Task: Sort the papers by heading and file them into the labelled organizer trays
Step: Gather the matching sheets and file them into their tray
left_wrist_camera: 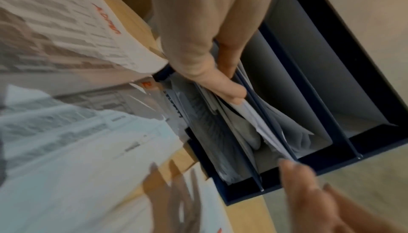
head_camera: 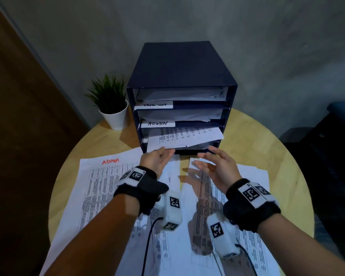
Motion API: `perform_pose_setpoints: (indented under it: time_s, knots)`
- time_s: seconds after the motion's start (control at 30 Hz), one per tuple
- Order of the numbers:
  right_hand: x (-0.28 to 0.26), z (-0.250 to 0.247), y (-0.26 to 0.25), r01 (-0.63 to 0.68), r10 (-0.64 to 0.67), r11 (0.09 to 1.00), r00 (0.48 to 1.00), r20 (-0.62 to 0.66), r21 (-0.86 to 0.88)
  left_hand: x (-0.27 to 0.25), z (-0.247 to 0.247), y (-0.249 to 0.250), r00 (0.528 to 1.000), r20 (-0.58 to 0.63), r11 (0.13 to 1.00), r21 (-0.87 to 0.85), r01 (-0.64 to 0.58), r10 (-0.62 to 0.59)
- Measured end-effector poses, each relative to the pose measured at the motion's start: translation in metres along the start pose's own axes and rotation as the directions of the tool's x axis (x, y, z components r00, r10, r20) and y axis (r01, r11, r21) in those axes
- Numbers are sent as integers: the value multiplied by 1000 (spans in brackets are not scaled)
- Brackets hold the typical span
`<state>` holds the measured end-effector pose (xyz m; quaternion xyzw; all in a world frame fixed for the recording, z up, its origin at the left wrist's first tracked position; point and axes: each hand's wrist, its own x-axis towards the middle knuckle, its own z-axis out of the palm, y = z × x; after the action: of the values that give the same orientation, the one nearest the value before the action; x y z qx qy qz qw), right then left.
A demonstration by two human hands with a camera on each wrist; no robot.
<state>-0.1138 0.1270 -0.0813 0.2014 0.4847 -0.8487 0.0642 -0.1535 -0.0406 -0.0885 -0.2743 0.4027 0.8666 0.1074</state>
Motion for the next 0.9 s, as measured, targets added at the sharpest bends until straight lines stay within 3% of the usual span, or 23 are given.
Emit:
perform_pose_setpoints:
  time_s: [0.2,0.33,0.57,0.63,0.7,0.77,0.9]
  knots:
    - [11,-2,6,49,-47,989,999,12,-142,17,28,9,998,-67,990,-137,-28,19]
    - [21,-8,8,125,-136,935,991,-9,-333,18,41,20,997,-13,965,-251,-75,74]
    - [35,-23,21,176,-227,847,973,-42,-502,29,52,16,996,46,988,-132,-75,82]
    - [41,-24,21,261,-312,705,949,42,-659,37,55,12,997,17,996,-41,-78,78]
    - [51,-23,21,335,-374,461,913,162,-822,42,56,6,998,-9,998,42,-55,55]
    - [61,-22,22,318,-373,264,904,208,-911,44,58,0,999,-22,996,86,-28,30]
    - [70,-18,20,216,-287,57,939,191,-975,45,70,-4,997,-75,988,151,-17,29]
